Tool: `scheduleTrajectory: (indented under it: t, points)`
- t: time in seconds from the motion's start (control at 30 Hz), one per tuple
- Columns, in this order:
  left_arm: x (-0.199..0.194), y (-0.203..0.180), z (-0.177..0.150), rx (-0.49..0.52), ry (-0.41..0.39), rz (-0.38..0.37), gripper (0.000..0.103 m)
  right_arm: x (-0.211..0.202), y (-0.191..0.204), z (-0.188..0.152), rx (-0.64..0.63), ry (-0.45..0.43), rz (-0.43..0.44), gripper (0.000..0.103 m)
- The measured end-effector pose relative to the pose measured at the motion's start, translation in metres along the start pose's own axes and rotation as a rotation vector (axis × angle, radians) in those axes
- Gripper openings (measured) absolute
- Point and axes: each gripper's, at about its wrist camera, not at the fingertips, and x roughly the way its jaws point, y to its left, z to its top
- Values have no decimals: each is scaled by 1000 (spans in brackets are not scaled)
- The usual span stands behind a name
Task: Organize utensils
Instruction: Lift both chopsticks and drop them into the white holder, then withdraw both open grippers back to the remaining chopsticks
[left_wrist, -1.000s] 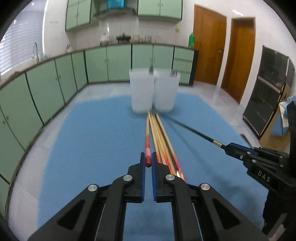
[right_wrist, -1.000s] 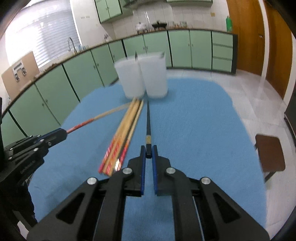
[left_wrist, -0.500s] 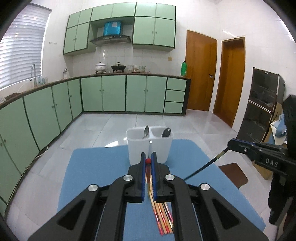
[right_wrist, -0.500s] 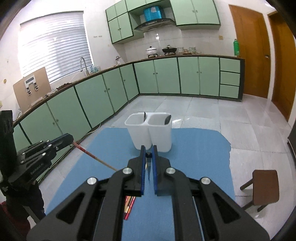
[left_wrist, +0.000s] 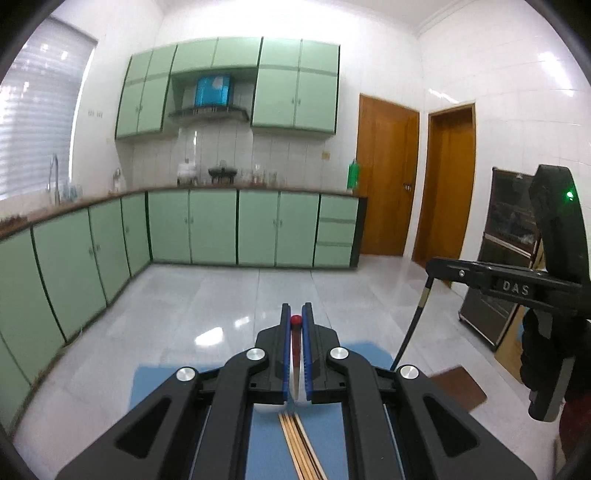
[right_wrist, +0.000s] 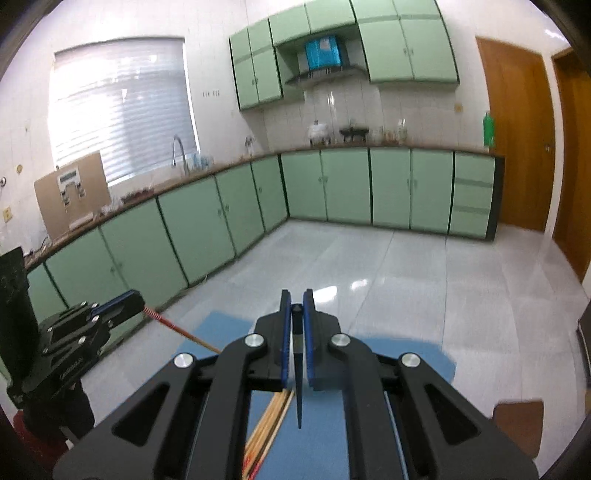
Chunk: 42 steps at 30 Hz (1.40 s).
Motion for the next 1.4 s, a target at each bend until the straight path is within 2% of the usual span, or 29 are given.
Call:
scheduleTrajectory:
  t: [0.13,0.27,0.5,0.73,0.8,0.83,0.9,1.03,1.1,1.13,1.2,1.3,1.4]
  points:
    - [19,1,28,24,-30,13,6,19,-9,41,19,-66,-22,6]
    - [46,3,32,34,-5,28,6,55,-20,60,46,-92,-46,6]
    - [103,15,11,28,68,72,6,125,-25,37,43,-7,-87,6]
    - [133,29,-15,-24,141,66,9,152,-25,4,69,98,-70,9]
    - [130,29,-19,-31,143,66,25,148,-25,-3,64,96,-82,18]
    - [128,29,-20,-35,142,66,28,144,-23,-6,63,91,-90,21]
    - [121,30,-22,-39,138,65,34,132,-23,-10,61,69,-109,36]
    - [99,32,-27,-54,127,73,45,106,-21,-22,43,34,-151,49]
    - [84,32,-32,-59,119,82,55,91,-23,-32,45,20,-164,58]
    - [77,32,-36,-60,117,93,57,81,-22,-40,44,8,-172,60]
    - [60,31,-48,-69,116,105,63,63,-19,-60,33,-5,-197,71]
    - [39,28,-74,-72,133,141,70,45,-14,-93,21,5,-221,81]
    - [27,27,-107,-88,188,162,74,35,-8,-132,21,40,-240,89]
